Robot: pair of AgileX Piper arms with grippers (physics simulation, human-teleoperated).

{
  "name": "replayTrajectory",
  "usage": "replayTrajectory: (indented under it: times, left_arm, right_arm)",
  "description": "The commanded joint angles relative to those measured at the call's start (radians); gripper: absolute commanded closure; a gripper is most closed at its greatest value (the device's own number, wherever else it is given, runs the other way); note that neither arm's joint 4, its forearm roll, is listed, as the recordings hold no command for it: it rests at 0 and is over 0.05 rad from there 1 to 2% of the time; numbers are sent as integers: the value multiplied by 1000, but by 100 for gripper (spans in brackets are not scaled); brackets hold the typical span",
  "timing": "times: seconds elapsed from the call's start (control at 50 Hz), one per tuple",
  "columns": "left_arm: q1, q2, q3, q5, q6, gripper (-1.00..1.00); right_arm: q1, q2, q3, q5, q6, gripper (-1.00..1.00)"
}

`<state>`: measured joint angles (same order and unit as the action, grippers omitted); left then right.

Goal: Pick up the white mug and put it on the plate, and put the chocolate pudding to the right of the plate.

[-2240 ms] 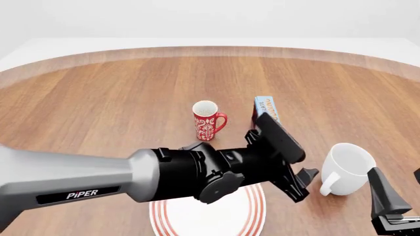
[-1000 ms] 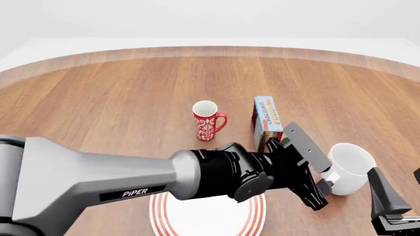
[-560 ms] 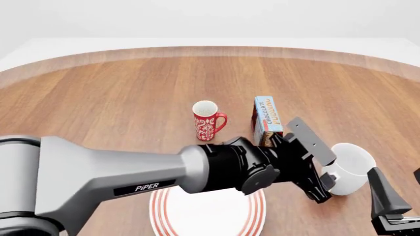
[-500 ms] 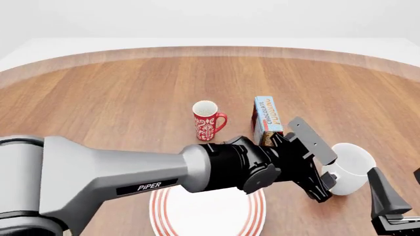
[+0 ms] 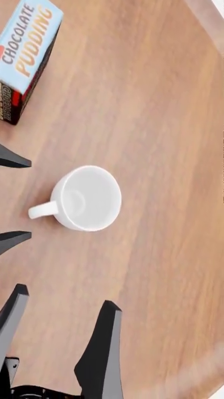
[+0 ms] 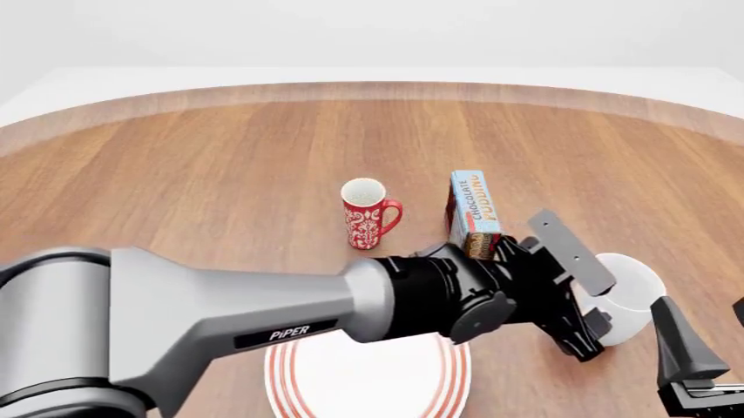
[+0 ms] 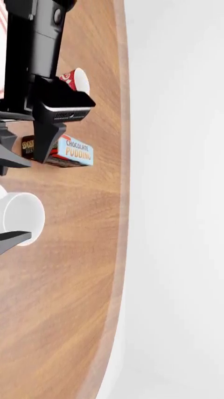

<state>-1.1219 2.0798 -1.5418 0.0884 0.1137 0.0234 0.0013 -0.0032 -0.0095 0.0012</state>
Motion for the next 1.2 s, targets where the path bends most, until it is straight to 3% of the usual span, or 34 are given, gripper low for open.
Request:
replayTrajectory:
  times: [0.02,0.4,1.2]
  left_arm:
    - [-6,14,-27,13,4,-100]
    - [-4,66,-112,56,13,-100]
    - [-17,152,-179,83,-9,-100]
  right_arm:
    - [0,0,0,0,0,-100]
    - [0,0,0,0,0,-100]
    - [0,0,0,0,0,-100]
